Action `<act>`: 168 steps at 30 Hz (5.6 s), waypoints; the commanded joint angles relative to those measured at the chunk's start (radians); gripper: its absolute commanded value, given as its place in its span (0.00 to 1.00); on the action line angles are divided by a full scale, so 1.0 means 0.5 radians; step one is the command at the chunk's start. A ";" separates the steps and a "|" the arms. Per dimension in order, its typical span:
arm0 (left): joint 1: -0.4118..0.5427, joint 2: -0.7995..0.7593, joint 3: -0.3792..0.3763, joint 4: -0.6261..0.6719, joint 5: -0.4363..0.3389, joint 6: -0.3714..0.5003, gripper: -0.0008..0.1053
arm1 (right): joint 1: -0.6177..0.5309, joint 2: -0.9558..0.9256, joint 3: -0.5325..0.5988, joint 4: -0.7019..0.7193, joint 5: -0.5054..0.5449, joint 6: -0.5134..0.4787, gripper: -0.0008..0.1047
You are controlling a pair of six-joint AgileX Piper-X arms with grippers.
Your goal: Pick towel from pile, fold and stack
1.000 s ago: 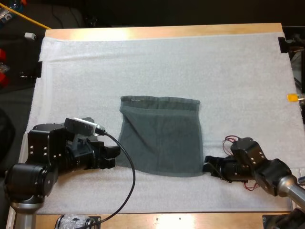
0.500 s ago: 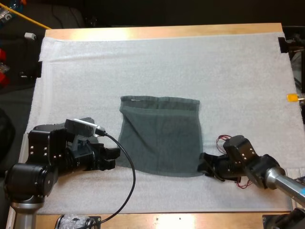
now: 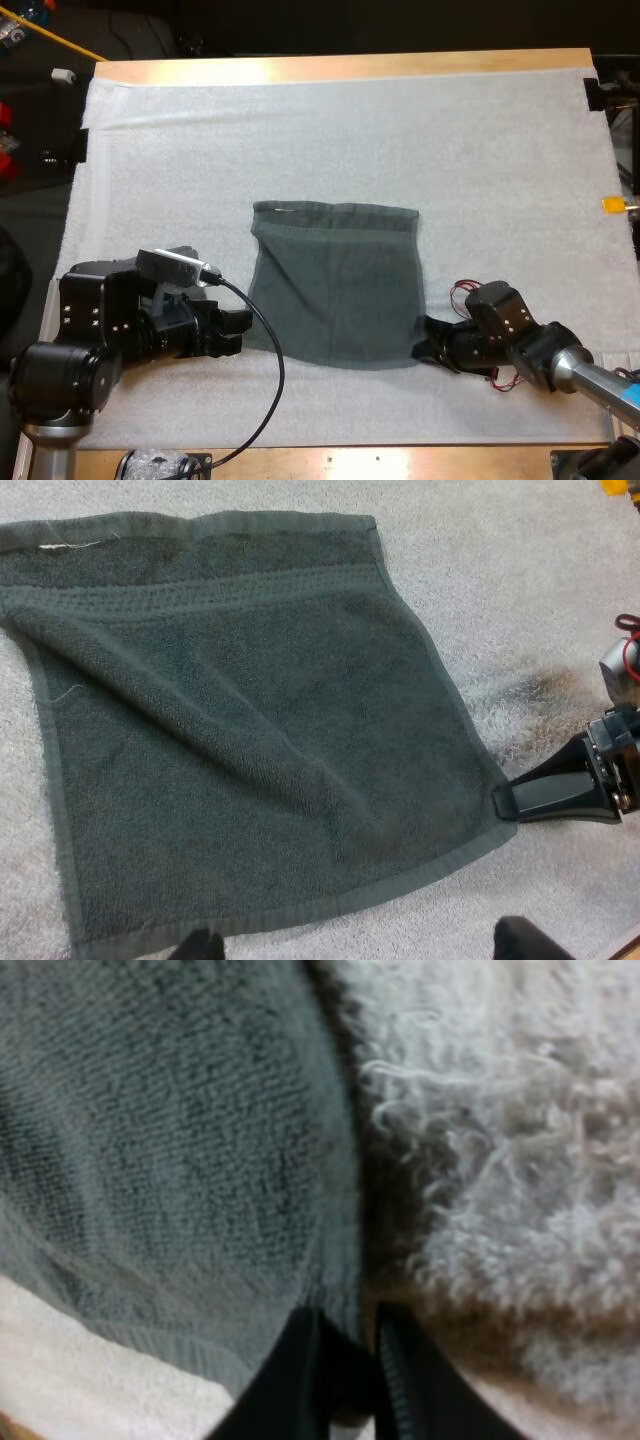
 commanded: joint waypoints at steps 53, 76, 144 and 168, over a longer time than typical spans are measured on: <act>-0.010 1.111 0.797 -0.975 0.085 -0.314 0.51 | -0.008 -0.500 -0.005 0.533 0.367 -0.283 0.01; -0.010 1.341 0.797 -1.055 0.150 -0.315 0.07 | -0.008 -0.500 -0.005 0.533 0.370 -0.283 0.01; 0.117 1.319 0.720 -2.309 0.345 -0.820 0.01 | -0.197 0.063 -0.127 -0.773 0.706 1.015 0.01; 0.117 1.319 0.715 -2.491 0.576 -0.794 0.72 | -0.197 0.043 -0.132 -1.143 0.733 0.247 0.68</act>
